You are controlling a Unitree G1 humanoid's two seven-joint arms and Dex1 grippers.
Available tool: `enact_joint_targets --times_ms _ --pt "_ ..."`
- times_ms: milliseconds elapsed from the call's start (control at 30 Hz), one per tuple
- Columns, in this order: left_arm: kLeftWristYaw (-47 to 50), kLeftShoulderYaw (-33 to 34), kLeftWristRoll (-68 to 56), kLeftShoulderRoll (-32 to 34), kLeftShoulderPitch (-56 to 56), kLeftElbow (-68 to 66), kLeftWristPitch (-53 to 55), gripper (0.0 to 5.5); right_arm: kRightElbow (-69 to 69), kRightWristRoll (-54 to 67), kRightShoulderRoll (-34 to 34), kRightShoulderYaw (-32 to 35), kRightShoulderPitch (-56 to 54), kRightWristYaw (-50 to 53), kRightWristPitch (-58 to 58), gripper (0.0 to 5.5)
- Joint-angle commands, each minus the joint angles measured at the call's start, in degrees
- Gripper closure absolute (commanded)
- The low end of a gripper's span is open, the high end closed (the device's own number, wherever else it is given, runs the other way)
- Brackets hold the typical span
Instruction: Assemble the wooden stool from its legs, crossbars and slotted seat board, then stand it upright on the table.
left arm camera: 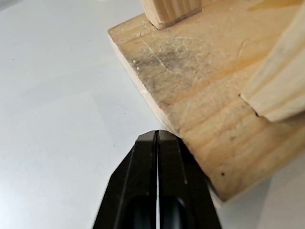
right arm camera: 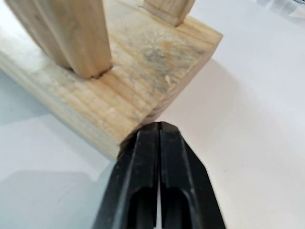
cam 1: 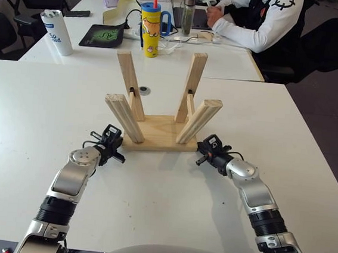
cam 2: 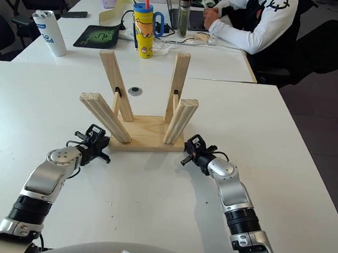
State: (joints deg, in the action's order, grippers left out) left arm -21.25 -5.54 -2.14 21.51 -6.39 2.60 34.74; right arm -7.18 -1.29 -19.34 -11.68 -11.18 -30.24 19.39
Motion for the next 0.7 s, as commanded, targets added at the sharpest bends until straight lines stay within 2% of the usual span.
enact_joint_targets --times_ms 33,167,333,467,700 --pt "-1.3 -2.6 -0.2 -0.9 3.6 -2.2 3.8 5.5 -1.3 0.0 0.5 -2.4 2.4 -1.7 3.2 5.47" --pt "-0.8 -3.0 0.2 -1.3 3.2 -1.5 3.7 5.5 -0.7 0.1 0.4 -2.4 2.7 -1.8 2.8 5.47" --pt "-1.3 -3.5 -1.7 -2.5 0.5 8.0 7.0 5.5 8.0 3.2 2.3 -1.7 2.1 -2.6 0.0 5.47" --pt "-0.7 -0.9 -4.9 -4.5 -5.8 18.1 15.1 5.5 16.7 6.3 4.9 -1.1 0.2 -2.5 2.6 5.47" --pt "-0.6 0.8 -6.0 -4.3 -10.2 25.0 21.7 5.5 21.7 7.5 5.3 0.8 -2.9 -1.4 6.2 5.47"
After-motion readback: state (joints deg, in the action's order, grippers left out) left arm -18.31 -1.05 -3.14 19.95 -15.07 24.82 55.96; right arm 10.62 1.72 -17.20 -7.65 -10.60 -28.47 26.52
